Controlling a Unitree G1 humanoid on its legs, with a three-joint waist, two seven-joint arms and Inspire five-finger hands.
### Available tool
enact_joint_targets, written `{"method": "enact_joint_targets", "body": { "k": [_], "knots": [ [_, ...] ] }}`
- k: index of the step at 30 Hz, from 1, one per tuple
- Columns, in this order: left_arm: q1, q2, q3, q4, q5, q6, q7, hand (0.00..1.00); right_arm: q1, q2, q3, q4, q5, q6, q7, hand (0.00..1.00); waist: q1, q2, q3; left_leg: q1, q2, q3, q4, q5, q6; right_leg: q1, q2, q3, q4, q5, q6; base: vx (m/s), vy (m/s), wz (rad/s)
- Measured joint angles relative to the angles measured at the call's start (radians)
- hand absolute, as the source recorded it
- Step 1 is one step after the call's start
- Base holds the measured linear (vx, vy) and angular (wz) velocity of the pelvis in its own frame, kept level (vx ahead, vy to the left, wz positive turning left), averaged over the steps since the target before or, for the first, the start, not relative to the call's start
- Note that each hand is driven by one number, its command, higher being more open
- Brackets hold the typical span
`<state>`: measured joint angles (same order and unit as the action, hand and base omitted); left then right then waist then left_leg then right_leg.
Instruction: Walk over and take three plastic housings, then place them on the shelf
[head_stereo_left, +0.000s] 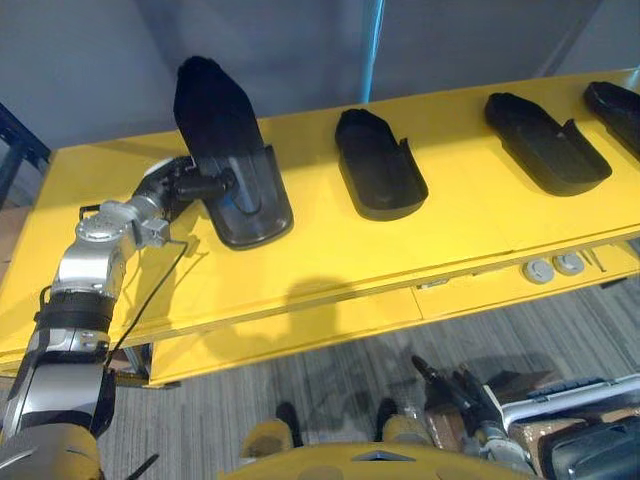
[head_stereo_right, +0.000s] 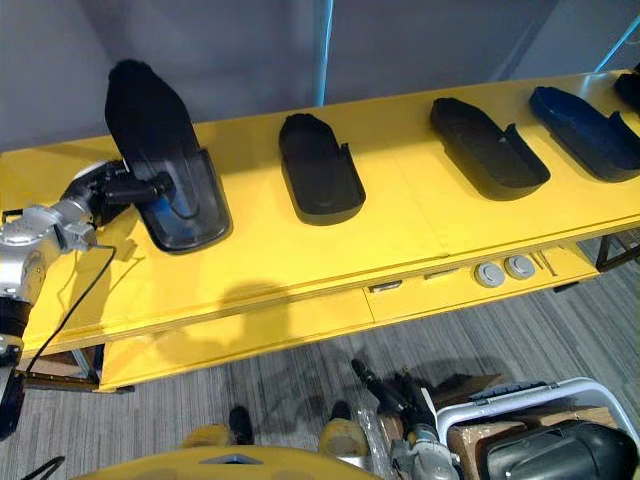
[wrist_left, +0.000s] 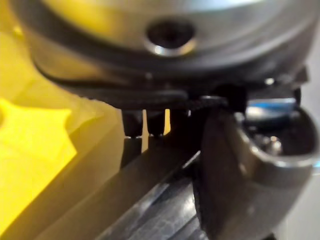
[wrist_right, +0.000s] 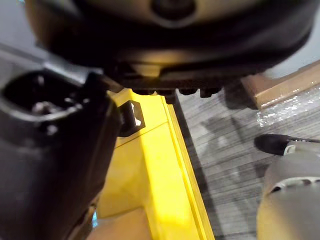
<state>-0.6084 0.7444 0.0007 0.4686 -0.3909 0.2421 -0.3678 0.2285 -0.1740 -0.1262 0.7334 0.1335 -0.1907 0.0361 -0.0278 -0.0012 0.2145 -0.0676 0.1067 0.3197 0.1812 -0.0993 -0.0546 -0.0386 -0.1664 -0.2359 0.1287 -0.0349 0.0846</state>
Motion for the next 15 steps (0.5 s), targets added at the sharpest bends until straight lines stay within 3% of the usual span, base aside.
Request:
{"method": "enact_joint_targets", "body": {
  "k": [1, 2, 7, 15],
  "knots": [
    [-0.010, 0.000, 0.004, 0.000, 0.000, 0.000, 0.002, 0.00, -0.005, -0.001, 0.000, -0.004, 0.004, 0.000, -0.001, 1.00, 0.000, 0.000, 0.008, -0.007, 0.004, 0.000, 0.013, -0.006, -0.001, -0.004, 0.002, 0.002, 0.004, -0.001, -0.002, -0.02, -0.002, -0.03],
    [-0.021, 0.000, 0.009, -0.001, 0.000, 0.000, 0.006, 1.00, -0.012, -0.002, 0.000, -0.005, 0.013, 0.000, -0.003, 1.00, 0.000, 0.001, 0.013, -0.023, 0.012, 0.000, 0.036, -0.017, -0.003, -0.015, 0.007, 0.012, 0.012, -0.005, -0.007, 0.01, -0.003, -0.05],
    [-0.051, 0.000, 0.016, 0.000, 0.001, 0.001, 0.039, 1.00, -0.024, -0.020, -0.001, -0.010, 0.035, -0.001, -0.009, 1.00, -0.001, 0.013, 0.057, -0.035, 0.029, 0.000, 0.083, -0.044, -0.003, -0.022, 0.017, 0.030, 0.043, -0.025, -0.037, 0.00, 0.001, -0.01],
    [-0.055, 0.000, 0.015, 0.014, 0.063, 0.001, 0.037, 1.00, -0.034, -0.023, 0.002, -0.032, 0.035, -0.001, -0.023, 1.00, -0.002, 0.017, 0.075, -0.062, 0.048, 0.001, 0.130, -0.062, -0.007, -0.051, 0.026, 0.051, 0.082, -0.045, -0.046, 0.00, 0.001, -0.01]
  ]
}}
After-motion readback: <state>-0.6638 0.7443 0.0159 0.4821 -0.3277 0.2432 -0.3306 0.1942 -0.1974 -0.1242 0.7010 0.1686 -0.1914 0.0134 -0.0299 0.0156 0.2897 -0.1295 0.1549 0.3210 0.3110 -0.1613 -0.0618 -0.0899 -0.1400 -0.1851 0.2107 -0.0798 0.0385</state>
